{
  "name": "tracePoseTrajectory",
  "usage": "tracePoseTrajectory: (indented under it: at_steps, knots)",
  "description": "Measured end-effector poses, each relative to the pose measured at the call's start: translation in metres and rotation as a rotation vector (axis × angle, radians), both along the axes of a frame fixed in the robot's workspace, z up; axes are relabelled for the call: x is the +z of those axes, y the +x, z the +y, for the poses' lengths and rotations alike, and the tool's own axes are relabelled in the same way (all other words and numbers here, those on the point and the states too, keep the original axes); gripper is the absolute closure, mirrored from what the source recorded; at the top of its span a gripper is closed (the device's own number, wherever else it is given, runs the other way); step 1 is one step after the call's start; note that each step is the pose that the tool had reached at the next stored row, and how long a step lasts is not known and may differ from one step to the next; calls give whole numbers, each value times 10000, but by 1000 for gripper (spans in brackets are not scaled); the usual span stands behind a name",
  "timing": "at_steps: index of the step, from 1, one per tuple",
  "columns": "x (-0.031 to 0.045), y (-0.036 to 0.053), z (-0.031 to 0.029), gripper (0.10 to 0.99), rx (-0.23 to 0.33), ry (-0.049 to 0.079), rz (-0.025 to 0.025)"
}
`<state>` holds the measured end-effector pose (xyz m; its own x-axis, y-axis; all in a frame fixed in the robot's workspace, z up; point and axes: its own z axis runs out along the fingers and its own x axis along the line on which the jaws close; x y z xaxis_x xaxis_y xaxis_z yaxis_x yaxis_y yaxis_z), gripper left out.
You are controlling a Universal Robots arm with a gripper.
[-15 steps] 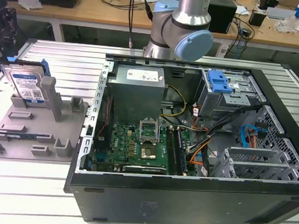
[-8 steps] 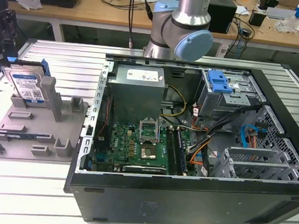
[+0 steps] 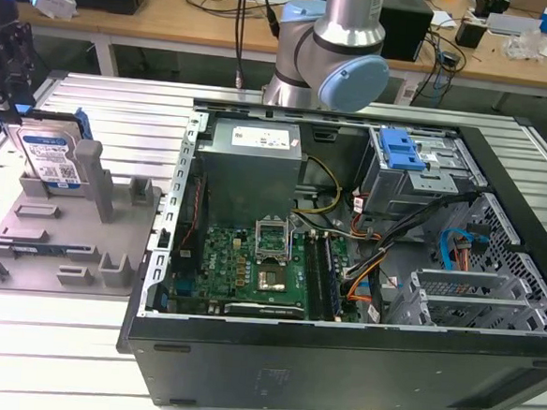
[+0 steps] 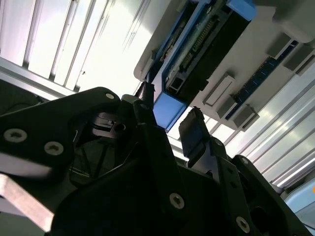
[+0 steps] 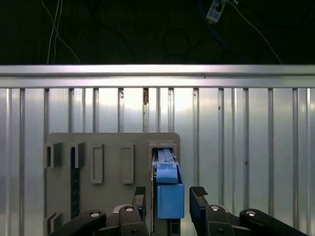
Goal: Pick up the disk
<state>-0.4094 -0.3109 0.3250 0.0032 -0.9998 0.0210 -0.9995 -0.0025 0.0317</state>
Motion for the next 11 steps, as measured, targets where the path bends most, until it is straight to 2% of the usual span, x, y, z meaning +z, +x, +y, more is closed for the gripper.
tracePoseTrajectory:
  at_steps: [5, 11]
  knots:
    - [-51, -11, 0, 604, 53, -14, 1]
    - [-58, -11, 0, 604, 54, -15, -2]
